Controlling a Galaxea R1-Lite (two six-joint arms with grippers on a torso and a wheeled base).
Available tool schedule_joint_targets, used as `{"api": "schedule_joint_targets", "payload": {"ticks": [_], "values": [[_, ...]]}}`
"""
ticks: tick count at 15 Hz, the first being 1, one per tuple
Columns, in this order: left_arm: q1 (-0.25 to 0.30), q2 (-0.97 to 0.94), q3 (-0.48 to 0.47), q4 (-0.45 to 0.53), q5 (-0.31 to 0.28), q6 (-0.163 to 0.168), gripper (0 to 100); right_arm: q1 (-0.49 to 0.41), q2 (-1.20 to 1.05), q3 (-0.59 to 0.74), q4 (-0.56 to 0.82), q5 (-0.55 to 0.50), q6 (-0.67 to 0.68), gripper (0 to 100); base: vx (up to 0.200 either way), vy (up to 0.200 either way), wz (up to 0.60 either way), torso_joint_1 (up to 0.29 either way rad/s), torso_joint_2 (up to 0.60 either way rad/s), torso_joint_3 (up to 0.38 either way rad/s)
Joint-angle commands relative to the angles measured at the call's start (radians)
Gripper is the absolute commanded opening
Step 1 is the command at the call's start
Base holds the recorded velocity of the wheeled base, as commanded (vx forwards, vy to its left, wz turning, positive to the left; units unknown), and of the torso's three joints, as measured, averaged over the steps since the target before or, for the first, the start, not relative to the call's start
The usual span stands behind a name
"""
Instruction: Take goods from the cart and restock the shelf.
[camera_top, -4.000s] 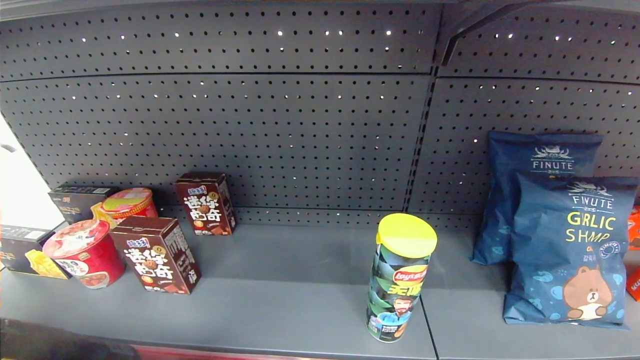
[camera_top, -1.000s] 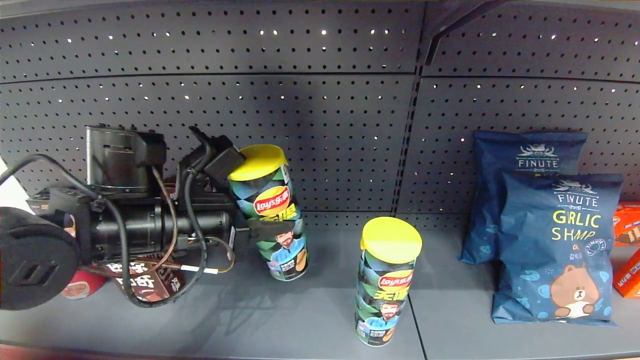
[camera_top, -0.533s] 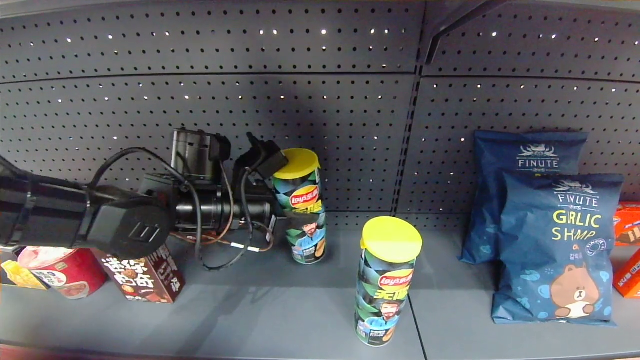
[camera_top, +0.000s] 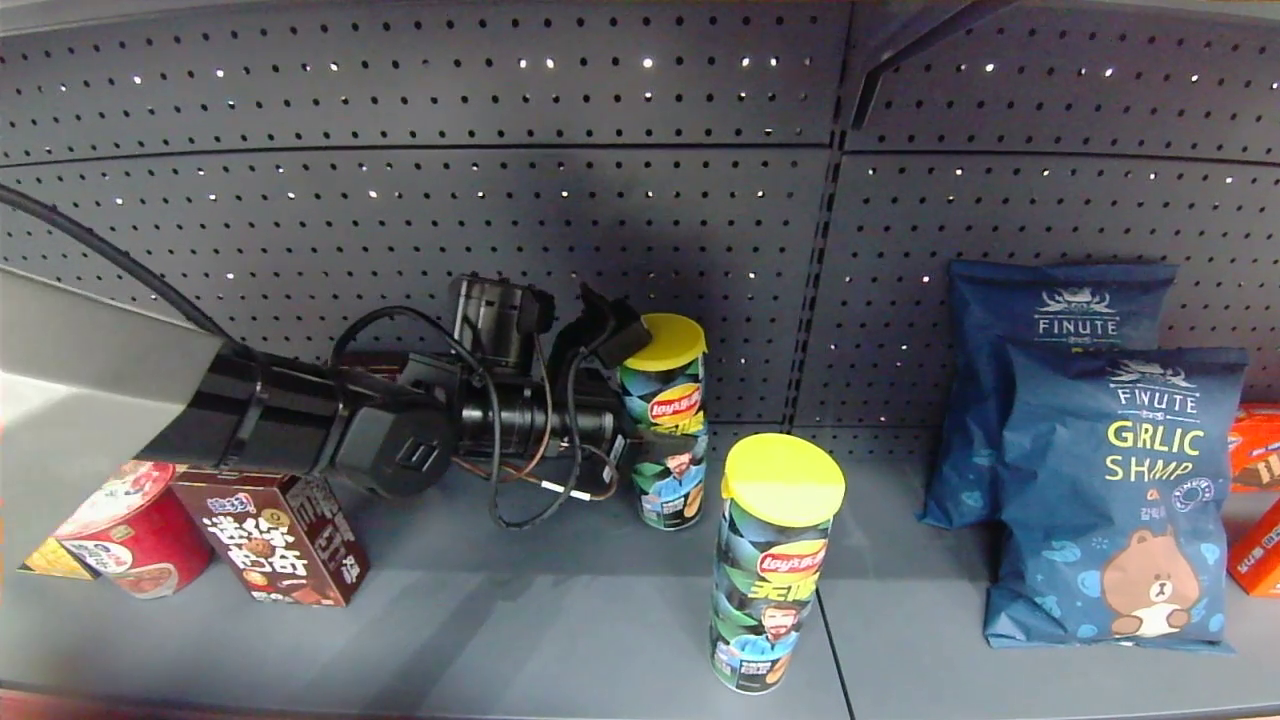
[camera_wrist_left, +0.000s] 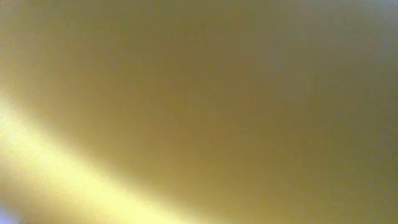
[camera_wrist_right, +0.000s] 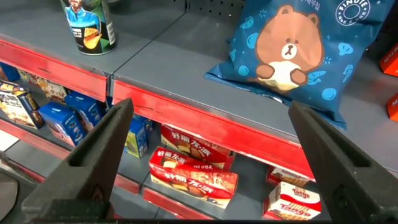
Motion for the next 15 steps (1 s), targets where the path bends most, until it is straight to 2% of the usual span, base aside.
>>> {"api": "schedule_joint_targets", "payload": {"ticks": [1,8,15], "values": [[-0.004,0.039,-0.026,-0.001,0.002,0.000,0,0.000,0.001,0.000,0.000,0.000,0.000,100,0.000,0.000,0.00,0.000,0.00,0.000],[-0.004,0.097,-0.107,0.019,0.002,0.000,0,0.000,0.001,0.000,0.000,0.000,0.000,100,0.000,0.000,0.00,0.000,0.00,0.000],[-0.001,0.117,-0.112,0.019,0.002,0.001,0,0.000,0.001,0.001,0.000,0.000,0.000,100,0.000,0.000,0.00,0.000,0.00,0.000]]}}
